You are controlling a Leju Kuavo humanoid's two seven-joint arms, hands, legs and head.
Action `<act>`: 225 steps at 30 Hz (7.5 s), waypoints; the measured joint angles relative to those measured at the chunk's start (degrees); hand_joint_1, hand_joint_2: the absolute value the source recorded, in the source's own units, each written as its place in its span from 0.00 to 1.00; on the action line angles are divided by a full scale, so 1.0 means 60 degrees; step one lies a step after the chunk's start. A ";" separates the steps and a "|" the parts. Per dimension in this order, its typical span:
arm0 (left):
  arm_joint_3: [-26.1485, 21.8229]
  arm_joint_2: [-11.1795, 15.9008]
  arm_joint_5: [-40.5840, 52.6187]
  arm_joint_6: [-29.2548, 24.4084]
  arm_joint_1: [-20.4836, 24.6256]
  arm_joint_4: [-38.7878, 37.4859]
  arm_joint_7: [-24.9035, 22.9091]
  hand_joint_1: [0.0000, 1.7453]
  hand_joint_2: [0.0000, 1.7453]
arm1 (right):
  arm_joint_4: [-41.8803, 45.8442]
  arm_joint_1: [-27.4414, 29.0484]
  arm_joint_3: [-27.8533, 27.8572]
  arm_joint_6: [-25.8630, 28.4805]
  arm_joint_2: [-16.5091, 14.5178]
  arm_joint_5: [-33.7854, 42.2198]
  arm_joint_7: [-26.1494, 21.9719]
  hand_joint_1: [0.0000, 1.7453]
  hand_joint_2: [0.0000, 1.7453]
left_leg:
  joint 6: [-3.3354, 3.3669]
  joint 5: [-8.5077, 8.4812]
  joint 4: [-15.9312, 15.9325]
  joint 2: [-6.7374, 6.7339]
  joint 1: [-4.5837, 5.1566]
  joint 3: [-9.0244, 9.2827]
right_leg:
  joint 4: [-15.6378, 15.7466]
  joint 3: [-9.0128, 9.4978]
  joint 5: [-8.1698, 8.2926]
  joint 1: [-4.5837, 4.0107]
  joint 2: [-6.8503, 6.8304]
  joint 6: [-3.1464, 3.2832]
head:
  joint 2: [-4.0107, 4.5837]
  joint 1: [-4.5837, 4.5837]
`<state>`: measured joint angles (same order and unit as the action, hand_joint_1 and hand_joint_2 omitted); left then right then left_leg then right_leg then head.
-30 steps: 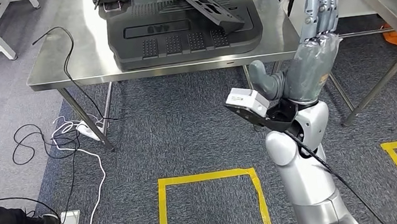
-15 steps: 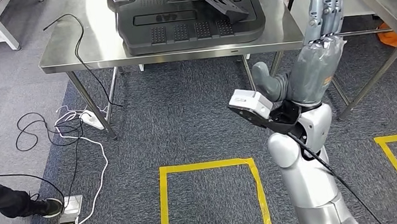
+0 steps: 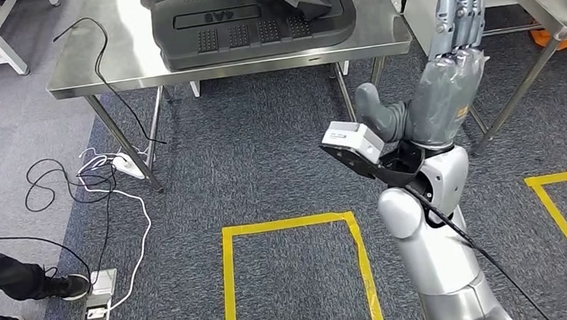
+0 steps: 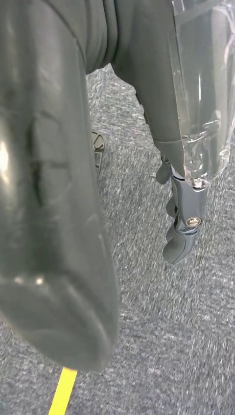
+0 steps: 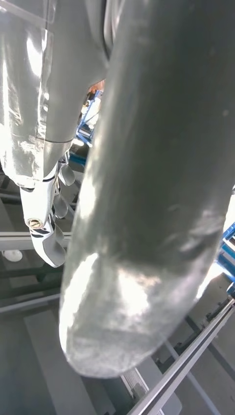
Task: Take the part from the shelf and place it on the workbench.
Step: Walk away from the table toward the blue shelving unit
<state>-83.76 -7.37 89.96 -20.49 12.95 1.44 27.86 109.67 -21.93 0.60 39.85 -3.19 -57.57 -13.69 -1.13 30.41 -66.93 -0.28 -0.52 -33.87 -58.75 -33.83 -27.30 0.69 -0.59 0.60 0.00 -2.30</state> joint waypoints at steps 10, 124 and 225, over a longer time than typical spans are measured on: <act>-0.0001 -0.0004 -0.0001 0.0004 0.0001 0.0000 0.0040 0.00 0.00 | 0.0071 0.0001 -0.0030 0.0000 0.0119 0.0092 0.0145 0.00 0.00 | 0.0538 -0.0412 0.1467 -0.0059 0.0011 0.0307 | -0.2079 -0.0905 -0.1278 0.0020 0.0048 -0.0443 | 0.0000 -0.0147; -0.0004 0.0015 0.0000 -0.0029 -0.0114 0.0000 0.0110 0.00 0.00 | 0.0395 0.0079 -0.0808 0.0000 0.0729 0.0090 0.0858 0.00 1.00 | -0.0006 0.0059 -0.0296 -0.0024 -0.0029 -0.0829 | 0.0033 0.0271 -0.0236 0.0093 -0.0270 -0.0041 | 0.0000 -0.0028; -0.0011 -0.0067 -0.0002 -0.0294 -0.0199 -0.0004 0.0102 0.00 0.00 | 0.0388 0.0250 -0.0872 -0.0004 0.0865 0.0197 0.0817 0.00 1.00 | 0.0574 -0.0711 0.1482 0.0024 0.0143 -0.0145 | -0.1440 -0.0122 -0.1374 0.0026 -0.0082 -0.0347 | 0.0000 0.0014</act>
<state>-83.82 -7.76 89.95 -22.25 11.76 1.42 28.47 111.99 -20.43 -4.63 39.82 2.01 -56.39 -8.79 2.31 26.14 -58.03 -0.14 0.34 -34.74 -67.39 -34.57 -35.54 0.85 -1.08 -1.48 0.00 -2.21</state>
